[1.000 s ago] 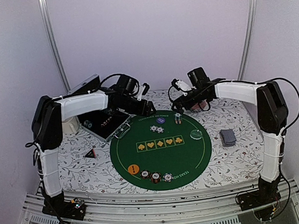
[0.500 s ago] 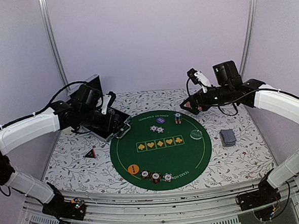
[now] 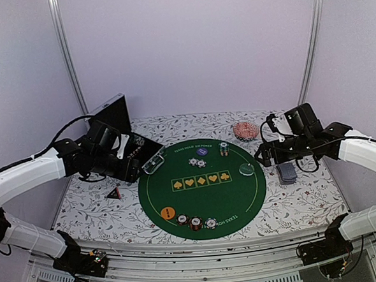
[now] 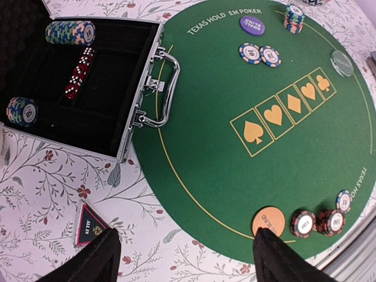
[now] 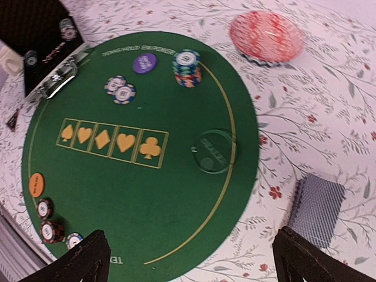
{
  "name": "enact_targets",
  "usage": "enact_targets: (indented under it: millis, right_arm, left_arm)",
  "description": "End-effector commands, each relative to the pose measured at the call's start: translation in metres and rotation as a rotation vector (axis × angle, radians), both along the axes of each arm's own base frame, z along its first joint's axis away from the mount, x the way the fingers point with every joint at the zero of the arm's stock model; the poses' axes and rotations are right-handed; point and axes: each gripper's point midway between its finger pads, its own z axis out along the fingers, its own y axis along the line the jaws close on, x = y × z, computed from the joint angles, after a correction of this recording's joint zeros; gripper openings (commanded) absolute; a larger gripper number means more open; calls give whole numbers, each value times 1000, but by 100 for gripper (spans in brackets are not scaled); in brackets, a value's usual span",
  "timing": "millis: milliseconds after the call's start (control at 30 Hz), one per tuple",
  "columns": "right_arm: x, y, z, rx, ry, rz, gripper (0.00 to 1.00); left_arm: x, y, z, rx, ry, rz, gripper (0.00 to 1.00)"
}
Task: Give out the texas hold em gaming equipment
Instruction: Pick up the face-down deck piles from the center of the board.
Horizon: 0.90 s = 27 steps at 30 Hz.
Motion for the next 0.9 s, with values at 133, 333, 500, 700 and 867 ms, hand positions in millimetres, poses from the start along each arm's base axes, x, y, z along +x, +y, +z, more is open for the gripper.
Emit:
enact_targets:
  millis: [133,333,500,700,867]
  right_arm:
    - [30,-111,-52,-93,187,-399,99]
    - [47,-135,-83,-5,305,-373,99]
    - [48,-141,-109,-39,378,-356,99]
    - [43,-135,-130,-3,452,-308,99]
    - [39,-139,-143,-36,488,-312,99]
  left_arm:
    - [8,-16,-2,-22,-22,-66,80]
    - [11,-23,-2,-23,-48,-113,80]
    - [11,-25,-4,-15,-63,-144,80]
    - [9,-21,-9,11,-62,-173,80]
    - [8,-21,-10,-1,-54,-179,80]
